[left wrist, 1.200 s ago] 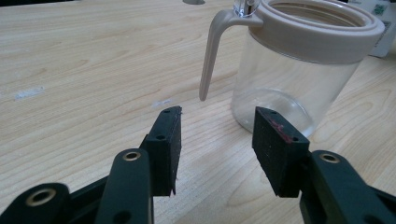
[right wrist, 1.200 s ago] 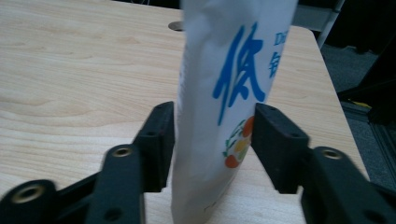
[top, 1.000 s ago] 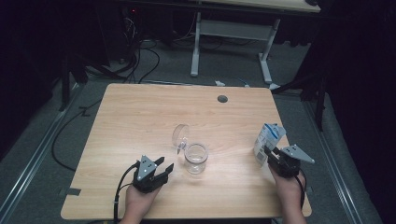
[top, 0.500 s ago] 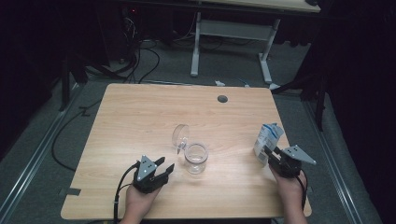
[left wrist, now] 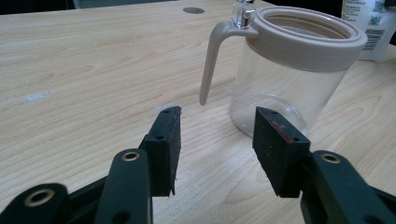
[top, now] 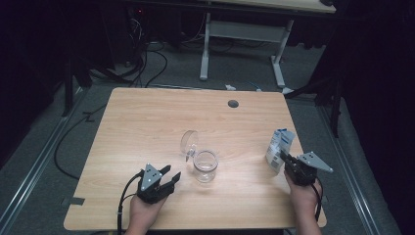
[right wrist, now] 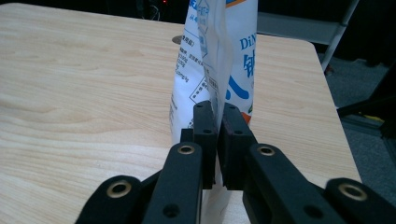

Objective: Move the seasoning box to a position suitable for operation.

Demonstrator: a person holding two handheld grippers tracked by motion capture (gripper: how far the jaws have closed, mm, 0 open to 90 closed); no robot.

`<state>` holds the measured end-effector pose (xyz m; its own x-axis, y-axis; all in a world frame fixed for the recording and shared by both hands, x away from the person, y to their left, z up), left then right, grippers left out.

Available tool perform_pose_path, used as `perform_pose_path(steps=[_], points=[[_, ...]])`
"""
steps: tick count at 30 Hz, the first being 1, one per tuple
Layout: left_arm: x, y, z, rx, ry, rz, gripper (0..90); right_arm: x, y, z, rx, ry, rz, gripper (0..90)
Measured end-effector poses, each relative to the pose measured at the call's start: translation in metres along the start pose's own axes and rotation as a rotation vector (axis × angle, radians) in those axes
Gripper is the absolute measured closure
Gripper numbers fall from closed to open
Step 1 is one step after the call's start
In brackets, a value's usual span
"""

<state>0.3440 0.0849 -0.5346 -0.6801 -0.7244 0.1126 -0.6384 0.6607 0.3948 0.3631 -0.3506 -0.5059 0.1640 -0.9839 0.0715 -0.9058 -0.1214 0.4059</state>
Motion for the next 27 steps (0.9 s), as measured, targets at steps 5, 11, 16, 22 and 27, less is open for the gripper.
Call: perform_pose_path(steps=[5, 11, 16, 22, 27], points=[[0.001, -0.001, 0.000, -0.001, -0.002, 0.006, 51.9, 0.000, 0.000, 0.000, 0.001, 0.011, -0.019, 88.5], [0.003, -0.001, 0.000, 0.006, -0.003, 0.025, 51.3, 0.000, 0.003, -0.001, 0.000, -0.009, -0.050, 89.2], [0.004, -0.001, -0.001, 0.009, -0.007, 0.033, 50.7, -0.001, 0.006, -0.002, 0.001, -0.017, -0.076, 89.4], [0.006, -0.001, -0.002, 0.023, -0.004, 0.047, 50.3, -0.006, 0.014, -0.006, 0.006, -0.019, -0.103, 89.6], [0.008, -0.002, -0.003, 0.027, -0.006, 0.055, 50.1, -0.011, 0.018, -0.008, 0.004, -0.007, -0.116, 89.6]])
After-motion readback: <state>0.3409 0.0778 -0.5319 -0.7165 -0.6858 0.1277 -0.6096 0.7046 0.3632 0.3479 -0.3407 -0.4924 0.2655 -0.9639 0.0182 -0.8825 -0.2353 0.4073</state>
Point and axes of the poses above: each handheld gripper's, and its own axes: y roughly backward along the jaws, z roughly out of its underside, x roughly to its right, the point moved 4 cm from there along -y, roughly forward along the jaws, and after that the axes turned 4 degrees about z, right-handed, at the moved point
